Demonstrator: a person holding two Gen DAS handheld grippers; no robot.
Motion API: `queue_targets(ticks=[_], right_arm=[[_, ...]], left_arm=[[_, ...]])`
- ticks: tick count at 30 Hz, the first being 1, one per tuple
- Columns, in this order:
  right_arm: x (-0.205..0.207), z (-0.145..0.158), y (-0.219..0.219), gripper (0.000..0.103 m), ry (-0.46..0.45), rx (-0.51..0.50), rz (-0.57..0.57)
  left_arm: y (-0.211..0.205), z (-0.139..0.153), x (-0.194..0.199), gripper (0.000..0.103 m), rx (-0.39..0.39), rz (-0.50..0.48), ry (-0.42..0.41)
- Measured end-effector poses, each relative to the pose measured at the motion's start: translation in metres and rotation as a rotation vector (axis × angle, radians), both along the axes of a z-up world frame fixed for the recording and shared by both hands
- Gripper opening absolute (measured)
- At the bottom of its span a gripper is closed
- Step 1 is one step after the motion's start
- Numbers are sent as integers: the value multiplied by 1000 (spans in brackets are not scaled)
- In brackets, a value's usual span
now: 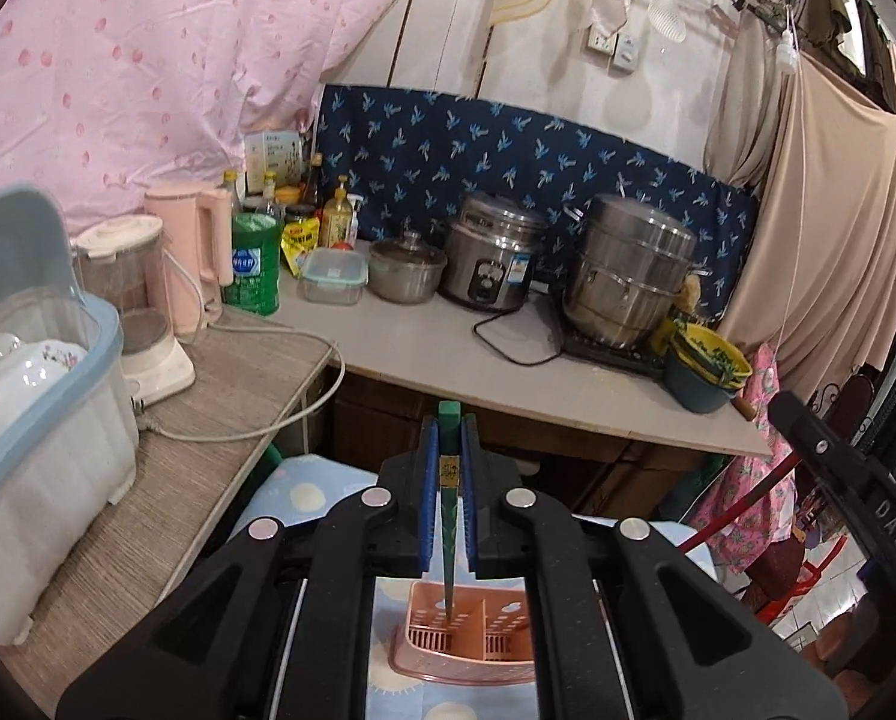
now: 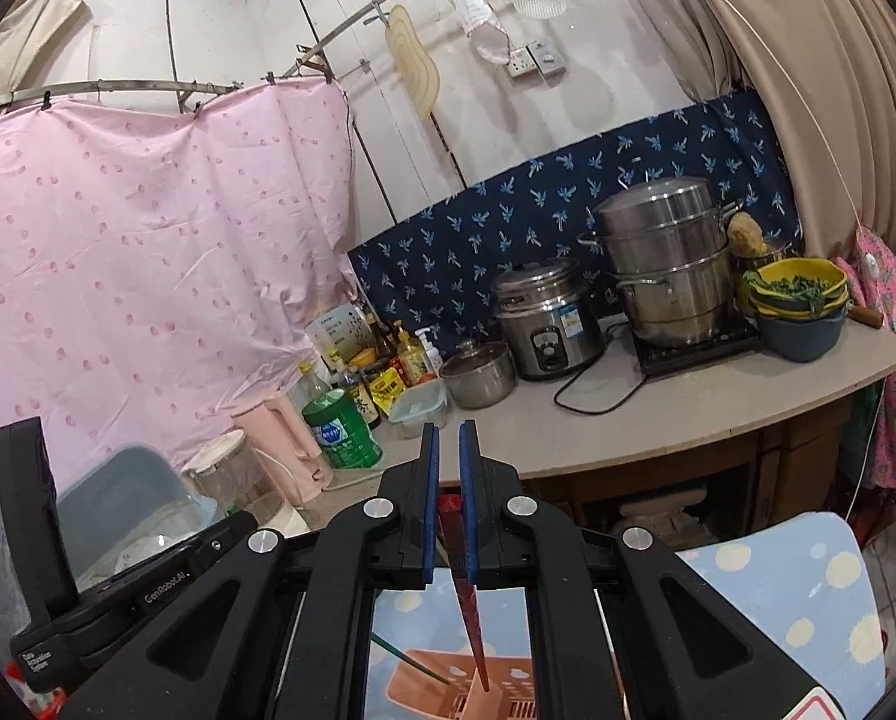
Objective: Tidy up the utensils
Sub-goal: 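Lower both chopsticks into the pink caddy and open both grippers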
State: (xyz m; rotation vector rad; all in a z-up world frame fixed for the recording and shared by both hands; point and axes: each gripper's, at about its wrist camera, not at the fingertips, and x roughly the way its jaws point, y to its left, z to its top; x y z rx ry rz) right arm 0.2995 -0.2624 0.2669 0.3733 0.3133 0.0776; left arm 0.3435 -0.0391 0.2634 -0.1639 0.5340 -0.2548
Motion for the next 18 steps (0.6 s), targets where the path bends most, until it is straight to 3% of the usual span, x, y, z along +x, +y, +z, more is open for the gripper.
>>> queue_targets(ticks=[6, 10, 14, 18], right_arm=[[9, -52, -6, 8, 114, -8, -8], [-1, -53, -12, 14, 117, -17, -25], [-22, -42, -19, 33, 81, -15, -42], [-53, -34, -24, 42, 54, -5, -42]], left_arm=[[3, -40, 7, 7, 28, 14, 69], [9, -48, 4, 8, 19, 18, 92], [17, -47, -7, 38, 12, 29, 100], [24, -43, -30, 43, 21, 30, 78]])
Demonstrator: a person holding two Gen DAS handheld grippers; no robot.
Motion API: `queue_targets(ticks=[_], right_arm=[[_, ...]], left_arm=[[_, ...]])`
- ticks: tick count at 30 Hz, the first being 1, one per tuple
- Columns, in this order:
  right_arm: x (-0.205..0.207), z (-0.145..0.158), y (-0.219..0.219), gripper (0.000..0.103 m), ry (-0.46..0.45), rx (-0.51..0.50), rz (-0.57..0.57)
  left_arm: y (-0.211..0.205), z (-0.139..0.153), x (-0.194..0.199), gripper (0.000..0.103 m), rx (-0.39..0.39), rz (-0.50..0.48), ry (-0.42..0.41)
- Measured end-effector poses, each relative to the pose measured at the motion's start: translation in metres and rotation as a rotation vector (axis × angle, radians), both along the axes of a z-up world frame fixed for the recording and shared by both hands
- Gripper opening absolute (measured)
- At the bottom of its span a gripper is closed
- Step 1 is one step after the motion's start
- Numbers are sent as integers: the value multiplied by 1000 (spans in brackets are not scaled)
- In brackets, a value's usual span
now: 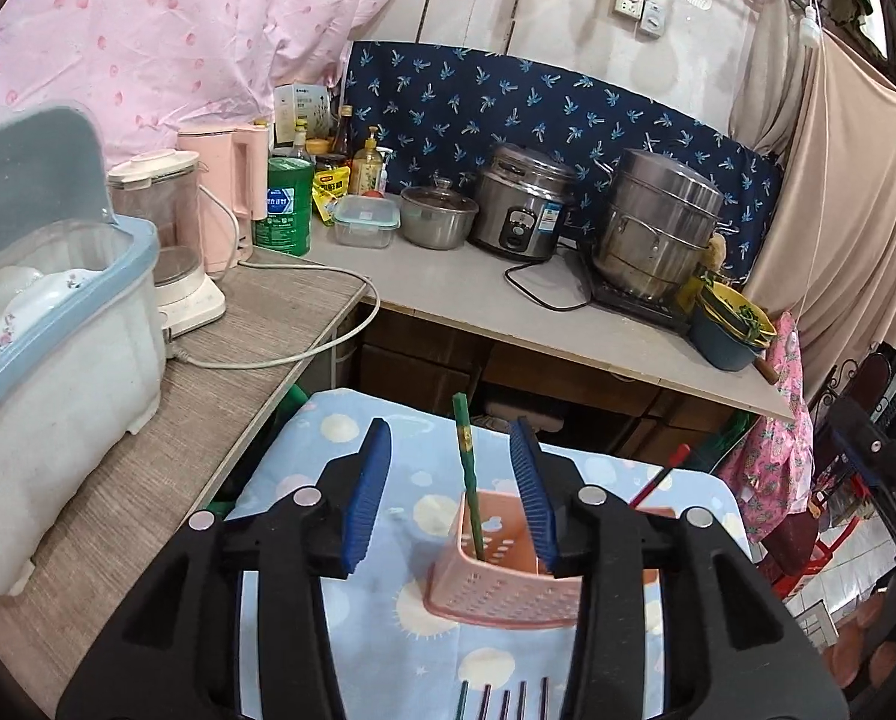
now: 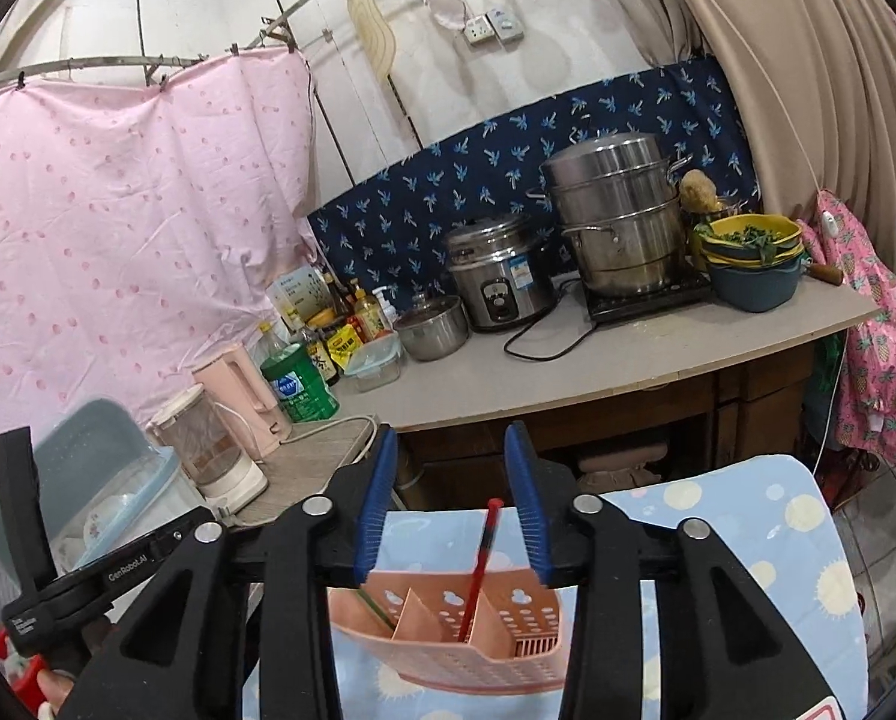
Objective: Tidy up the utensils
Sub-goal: 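Lower both chopsticks into the pink caddy and open both grippers, then withdraw both grippers from the caddy back over the chopsticks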
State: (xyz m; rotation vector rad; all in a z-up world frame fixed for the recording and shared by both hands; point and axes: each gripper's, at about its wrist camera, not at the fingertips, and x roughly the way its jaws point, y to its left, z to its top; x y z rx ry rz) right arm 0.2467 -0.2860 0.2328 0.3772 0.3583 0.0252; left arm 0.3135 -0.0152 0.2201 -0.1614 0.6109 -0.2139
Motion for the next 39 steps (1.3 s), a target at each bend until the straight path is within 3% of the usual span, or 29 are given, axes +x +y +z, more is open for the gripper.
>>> queue_targets(ticks=[2, 9, 19, 29, 39], right_arm=[[-17, 1, -1, 43, -5, 5, 4], [-96, -21, 0, 47, 15, 19, 11], [-194, -89, 21, 47, 155, -71, -16], [-245, -168, 50, 47, 322, -124, 5], [-261, -230, 73, 43, 434, -118, 24]], left_arm=[[4, 0, -16, 50, 2, -2, -4], [18, -16, -79, 55, 50, -7, -1], [37, -94, -162, 55, 151, -5, 98], [45, -163, -223, 55, 183, -26, 186], [42, -194, -250, 56, 183, -56, 232]])
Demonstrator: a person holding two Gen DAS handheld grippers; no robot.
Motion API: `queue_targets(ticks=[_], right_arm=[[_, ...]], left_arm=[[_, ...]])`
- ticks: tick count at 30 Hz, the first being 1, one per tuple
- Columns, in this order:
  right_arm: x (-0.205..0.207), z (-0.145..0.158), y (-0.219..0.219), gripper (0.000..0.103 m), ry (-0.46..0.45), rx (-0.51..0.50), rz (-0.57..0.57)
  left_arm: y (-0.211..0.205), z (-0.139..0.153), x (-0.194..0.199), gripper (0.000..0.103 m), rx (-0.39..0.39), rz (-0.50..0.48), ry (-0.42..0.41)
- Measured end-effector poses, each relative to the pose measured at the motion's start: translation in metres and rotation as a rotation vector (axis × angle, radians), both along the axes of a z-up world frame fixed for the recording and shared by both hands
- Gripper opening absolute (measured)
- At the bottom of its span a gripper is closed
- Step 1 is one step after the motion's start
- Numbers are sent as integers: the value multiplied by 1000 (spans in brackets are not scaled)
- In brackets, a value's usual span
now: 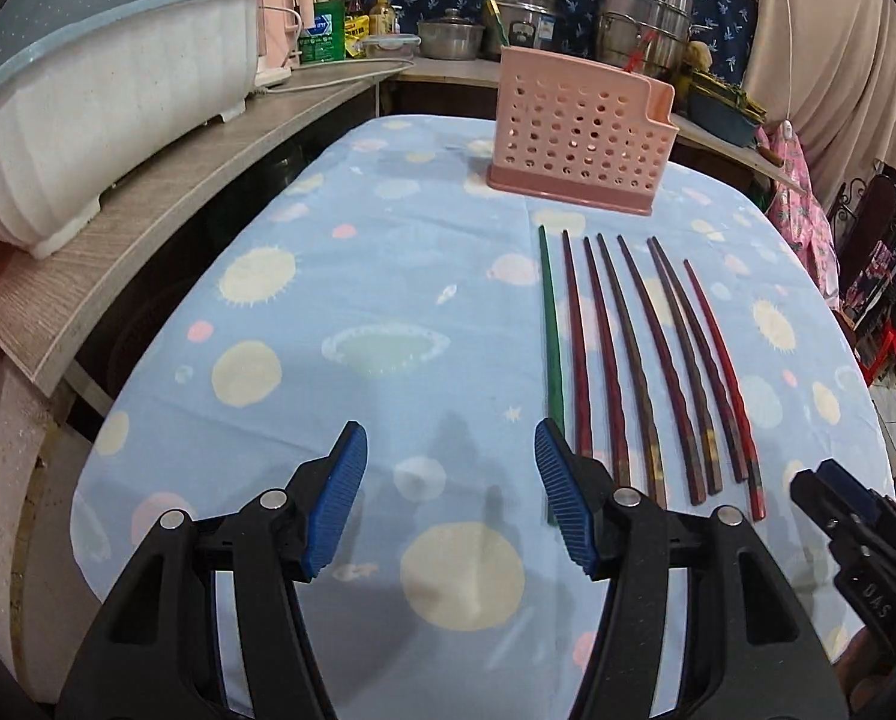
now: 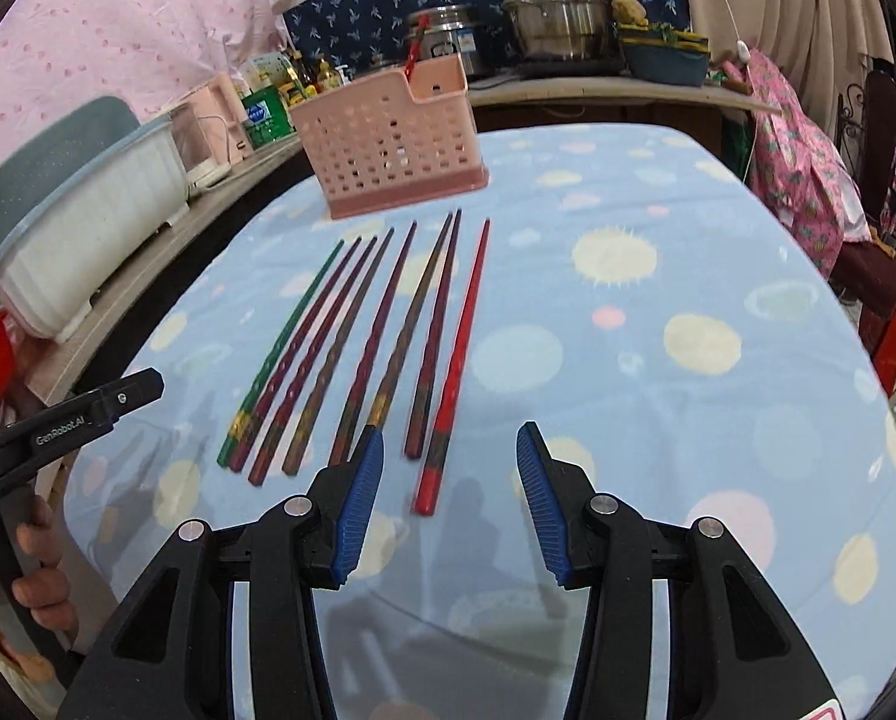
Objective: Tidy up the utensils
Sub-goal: 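Withdraw both grippers from the caddy back over the chopsticks, then grasp the other bright red chopstick with the right gripper while the left gripper grasps the other green chopstick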
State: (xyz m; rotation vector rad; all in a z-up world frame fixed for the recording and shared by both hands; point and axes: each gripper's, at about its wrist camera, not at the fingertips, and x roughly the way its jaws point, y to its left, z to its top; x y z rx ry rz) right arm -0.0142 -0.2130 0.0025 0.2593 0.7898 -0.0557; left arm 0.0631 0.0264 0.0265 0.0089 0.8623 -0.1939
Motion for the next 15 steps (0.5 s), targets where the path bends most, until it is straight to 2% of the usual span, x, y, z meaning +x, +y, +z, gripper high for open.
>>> queue_targets(ticks=[3, 8, 15], right_arm=[[1, -7, 5, 39, 9, -6, 9], [7, -17, 11, 24, 34, -26, 16], [12, -23, 15, 14, 43, -58, 8]], left_arm=[[1, -4, -5, 59, 6, -4, 1], [1, -9, -8, 60, 11, -4, 10], [0, -16, -9, 61, 10, -6, 34]])
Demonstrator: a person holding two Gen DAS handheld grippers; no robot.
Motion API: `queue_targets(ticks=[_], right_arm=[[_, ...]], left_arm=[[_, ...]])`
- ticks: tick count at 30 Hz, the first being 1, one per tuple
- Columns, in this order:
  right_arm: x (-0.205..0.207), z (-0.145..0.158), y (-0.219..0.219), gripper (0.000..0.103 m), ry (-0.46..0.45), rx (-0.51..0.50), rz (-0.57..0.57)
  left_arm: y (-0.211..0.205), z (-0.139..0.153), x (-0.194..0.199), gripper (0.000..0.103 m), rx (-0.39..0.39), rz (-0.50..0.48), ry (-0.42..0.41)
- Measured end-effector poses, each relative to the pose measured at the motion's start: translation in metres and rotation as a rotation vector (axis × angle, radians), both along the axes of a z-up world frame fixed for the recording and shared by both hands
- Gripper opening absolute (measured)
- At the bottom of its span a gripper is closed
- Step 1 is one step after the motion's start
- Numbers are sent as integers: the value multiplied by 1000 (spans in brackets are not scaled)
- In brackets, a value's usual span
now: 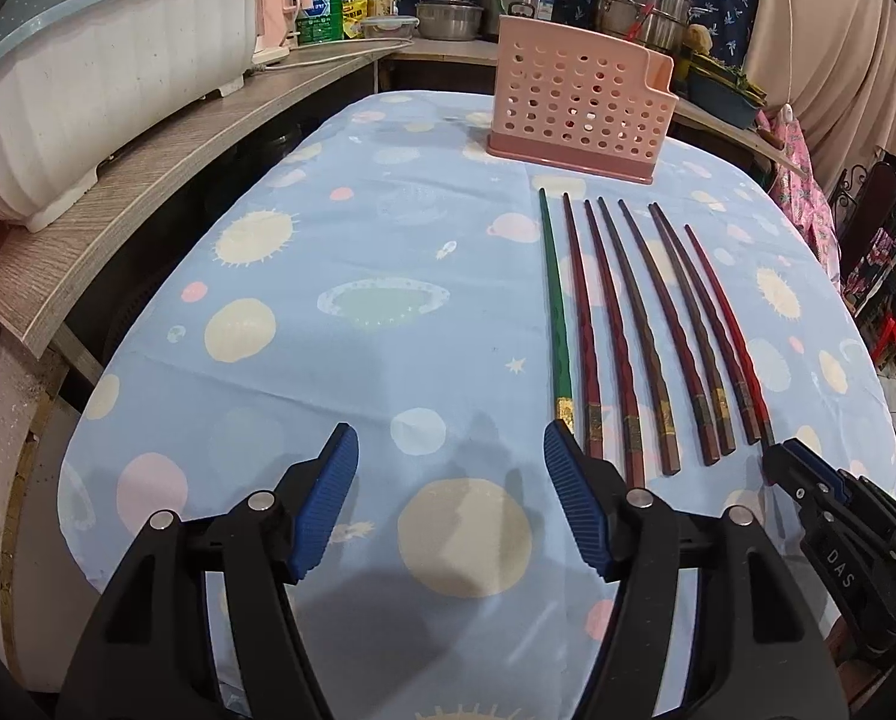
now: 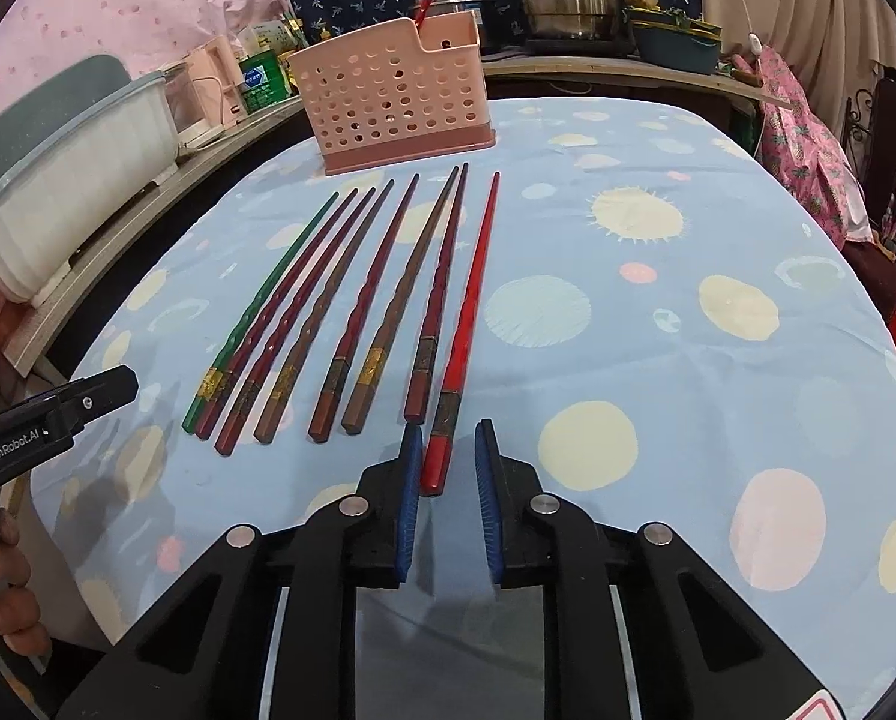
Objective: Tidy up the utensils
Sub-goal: 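Grasp the other bright red chopstick with the right gripper while the left gripper grasps the other green chopstick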
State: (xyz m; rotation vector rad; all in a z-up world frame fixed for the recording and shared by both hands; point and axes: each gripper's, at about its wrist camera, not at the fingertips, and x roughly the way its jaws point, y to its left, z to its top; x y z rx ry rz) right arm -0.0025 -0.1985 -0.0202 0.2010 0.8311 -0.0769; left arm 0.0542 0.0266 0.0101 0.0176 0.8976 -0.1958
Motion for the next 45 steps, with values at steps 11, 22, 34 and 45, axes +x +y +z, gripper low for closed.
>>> queue_targets(ticks=[11, 22, 34, 45], right_arm=[[-3, -1, -18, 7, -5, 21, -48], [-5, -2, -20, 7, -17, 27, -49], [-5, -2, -19, 7, -20, 19, -48], [-5, -2, -19, 7, -20, 18, -48]], left_arm=[[-15, -8, -1, 62, -4, -35, 18], [-28, -23, 11, 62, 13, -31, 41], [-32, -30, 17, 56, 61, -14, 26], [-32, -27, 20, 17, 77, -13, 39]])
